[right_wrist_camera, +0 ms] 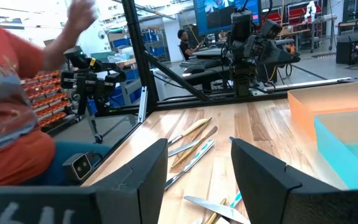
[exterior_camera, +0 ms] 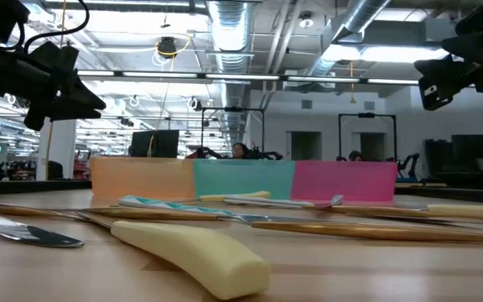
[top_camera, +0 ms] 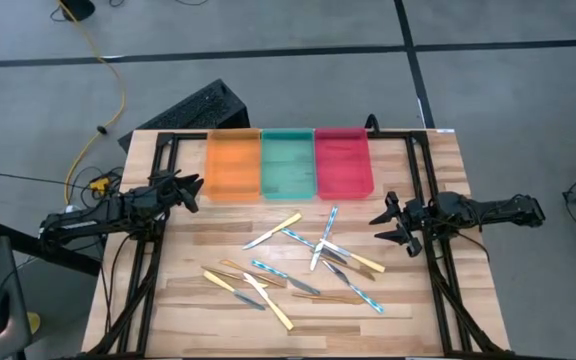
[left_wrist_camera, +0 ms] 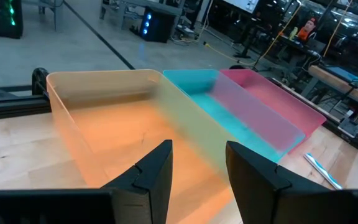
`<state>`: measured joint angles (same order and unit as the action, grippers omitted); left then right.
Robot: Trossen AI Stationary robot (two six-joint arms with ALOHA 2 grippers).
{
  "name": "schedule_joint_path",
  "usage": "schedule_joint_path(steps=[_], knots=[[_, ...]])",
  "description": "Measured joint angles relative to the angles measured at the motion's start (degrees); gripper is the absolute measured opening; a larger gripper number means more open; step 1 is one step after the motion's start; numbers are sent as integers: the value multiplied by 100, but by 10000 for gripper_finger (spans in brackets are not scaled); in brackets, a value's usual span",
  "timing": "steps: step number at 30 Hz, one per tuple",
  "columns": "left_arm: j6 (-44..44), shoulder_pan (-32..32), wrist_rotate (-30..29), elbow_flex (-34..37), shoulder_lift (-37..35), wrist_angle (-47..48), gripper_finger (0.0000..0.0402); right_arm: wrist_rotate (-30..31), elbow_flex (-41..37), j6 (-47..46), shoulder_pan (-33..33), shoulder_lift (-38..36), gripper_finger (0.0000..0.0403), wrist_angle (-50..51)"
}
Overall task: Sort silverware by color (type)
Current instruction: Put the blue patterned table knife into the red bin
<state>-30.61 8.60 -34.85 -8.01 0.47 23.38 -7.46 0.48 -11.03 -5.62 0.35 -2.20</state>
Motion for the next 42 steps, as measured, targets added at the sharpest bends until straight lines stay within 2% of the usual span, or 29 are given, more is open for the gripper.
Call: schedule_joint_path(steps=[6, 10, 17, 20, 27, 35, 39, 42], knots=[[0, 0, 0, 0, 0, 2, 132, 5, 1, 44, 3, -1, 203, 1], [0, 0, -1, 0, 0, 2, 132, 292, -1, 787, 85, 2, 203, 4], [0, 22, 7, 0, 0, 4, 132, 293, -1, 792, 76, 2, 203, -5], [-35, 28, 2, 0, 0, -4, 132, 352, -1, 425, 93, 1, 203, -32], [-6, 28, 2, 0, 0, -4, 132, 1067, -1, 201, 290, 2, 203, -57], [-39, 28, -18, 15, 0, -83, 132, 1163, -1, -1121, 321, 0, 203, -569], [-87, 28, -646, 20, 0, -260, 132, 1452, -1, -1671, 323, -1, 203, -758], [-488, 28, -745, 20, 2, -248, 132, 1932, -1, -1705, 323, 0, 203, -758]])
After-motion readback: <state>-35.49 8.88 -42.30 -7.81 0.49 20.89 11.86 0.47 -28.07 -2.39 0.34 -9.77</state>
